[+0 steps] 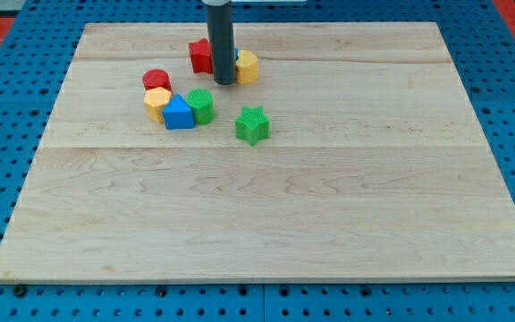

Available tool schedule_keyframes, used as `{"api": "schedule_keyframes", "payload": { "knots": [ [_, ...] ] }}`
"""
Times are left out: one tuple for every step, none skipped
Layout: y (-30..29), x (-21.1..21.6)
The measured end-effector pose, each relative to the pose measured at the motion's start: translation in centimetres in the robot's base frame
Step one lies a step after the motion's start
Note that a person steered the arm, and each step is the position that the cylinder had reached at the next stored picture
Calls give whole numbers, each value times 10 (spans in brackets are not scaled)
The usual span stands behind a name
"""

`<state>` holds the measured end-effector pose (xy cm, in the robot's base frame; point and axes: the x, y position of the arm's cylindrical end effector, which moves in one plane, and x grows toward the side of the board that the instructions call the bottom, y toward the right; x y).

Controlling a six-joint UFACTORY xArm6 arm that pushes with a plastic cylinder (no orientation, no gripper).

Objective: Gently push the blue triangle close to the yellow hexagon

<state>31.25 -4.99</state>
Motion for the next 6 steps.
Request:
{"api": "schedule_keyframes", "payload": {
  "knots": [
    [-3, -4],
    [23, -4],
    [35, 8],
    [47, 50],
    [-7, 84],
    [-28, 97]
  ]
}}
